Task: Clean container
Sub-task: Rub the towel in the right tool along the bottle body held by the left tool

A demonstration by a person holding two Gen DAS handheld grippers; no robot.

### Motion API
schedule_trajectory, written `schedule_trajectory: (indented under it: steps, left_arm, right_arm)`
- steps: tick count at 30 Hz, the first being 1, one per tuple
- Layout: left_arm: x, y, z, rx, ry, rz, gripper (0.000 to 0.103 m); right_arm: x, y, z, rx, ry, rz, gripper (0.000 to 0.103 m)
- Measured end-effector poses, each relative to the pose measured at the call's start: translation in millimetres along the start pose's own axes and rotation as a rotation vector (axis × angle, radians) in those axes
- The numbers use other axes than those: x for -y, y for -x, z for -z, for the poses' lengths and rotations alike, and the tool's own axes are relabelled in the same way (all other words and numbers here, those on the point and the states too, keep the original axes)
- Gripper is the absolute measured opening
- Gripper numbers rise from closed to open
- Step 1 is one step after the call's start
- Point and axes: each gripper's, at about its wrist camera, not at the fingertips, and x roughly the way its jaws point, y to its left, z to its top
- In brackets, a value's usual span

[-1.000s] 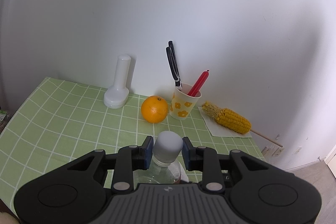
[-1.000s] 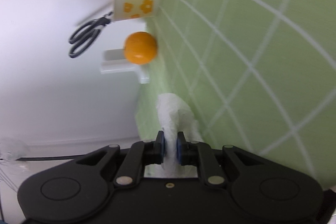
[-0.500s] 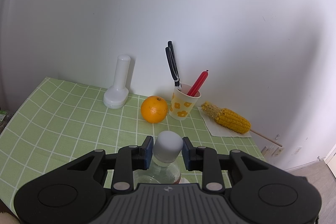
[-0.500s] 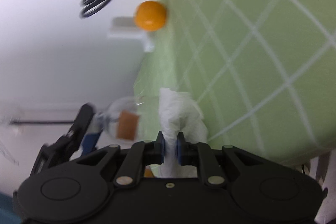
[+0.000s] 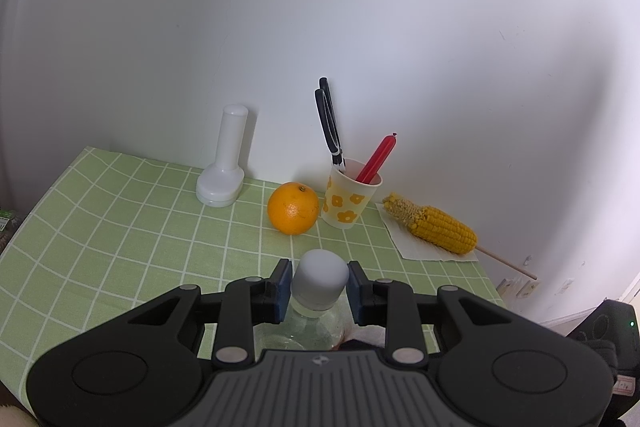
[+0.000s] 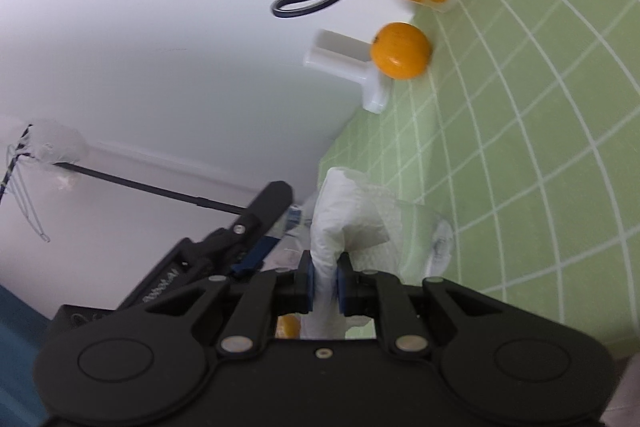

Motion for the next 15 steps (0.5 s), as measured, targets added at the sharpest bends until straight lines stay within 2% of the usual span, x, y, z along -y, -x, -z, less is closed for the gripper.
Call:
schedule_trajectory:
  steps: [5,8,15]
  left_arm:
    - [-0.8,0.3,-0.7,-0.002,0.006,0.001,0.031]
    - [-1.0,0.4,-1.0,-0.004,0.007,0.003,0.031]
    - [0.3,-1.4,-0.2,-0.005,0.002,0.0,0.031]
  right_arm:
    - [-6.4,-4.5,-6.4,0.01,0.023,-0.078,0.012]
    - [-5.2,-9.2,-8.5,0.003,0.042,-0.083,0.012]
    - [11.6,-8.3,-8.9,0.004,-0.007,-0.106,0.01]
